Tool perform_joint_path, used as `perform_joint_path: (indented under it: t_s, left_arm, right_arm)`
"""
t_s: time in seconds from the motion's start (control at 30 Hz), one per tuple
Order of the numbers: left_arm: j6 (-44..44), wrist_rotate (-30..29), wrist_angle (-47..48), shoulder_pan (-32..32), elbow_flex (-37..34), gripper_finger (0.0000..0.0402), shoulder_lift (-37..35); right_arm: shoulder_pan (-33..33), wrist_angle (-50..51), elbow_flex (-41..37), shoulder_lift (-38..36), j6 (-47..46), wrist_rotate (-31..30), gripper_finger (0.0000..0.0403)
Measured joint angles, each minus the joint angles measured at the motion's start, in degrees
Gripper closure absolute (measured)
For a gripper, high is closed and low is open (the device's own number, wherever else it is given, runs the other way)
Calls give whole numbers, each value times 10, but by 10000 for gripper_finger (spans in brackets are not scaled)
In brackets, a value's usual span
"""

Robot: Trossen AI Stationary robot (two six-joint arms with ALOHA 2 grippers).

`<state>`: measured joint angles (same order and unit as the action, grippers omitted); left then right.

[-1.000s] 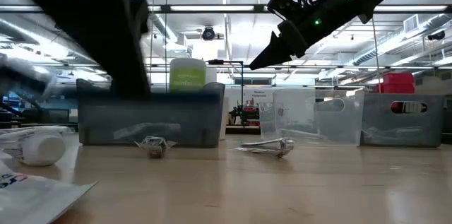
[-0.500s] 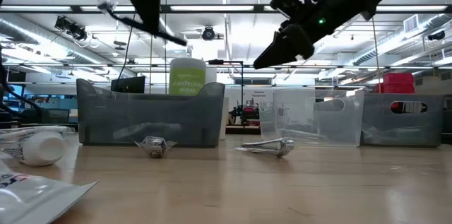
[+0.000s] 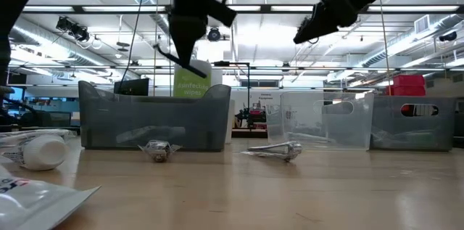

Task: Pick & Place Travel size toiletries
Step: Put the blue razor into the white bin

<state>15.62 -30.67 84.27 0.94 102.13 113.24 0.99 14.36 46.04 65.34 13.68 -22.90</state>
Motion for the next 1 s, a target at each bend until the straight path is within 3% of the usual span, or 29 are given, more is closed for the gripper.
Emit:
perform_joint_path:
  t_s: [0.27,0.53,1.0]
  left_arm:
    - [-83,14,-29,-96,-32,368,-15]
    - [-188,71,-224,-160,-137,367,-32]
    - [-177,85,-283,-194,-208,328,-31]
  right_arm:
    - [0,39,0,-5,-23,5,263]
    - [0,76,-3,-5,-74,5,264]
    - [0,77,-23,-5,-88,5,266]
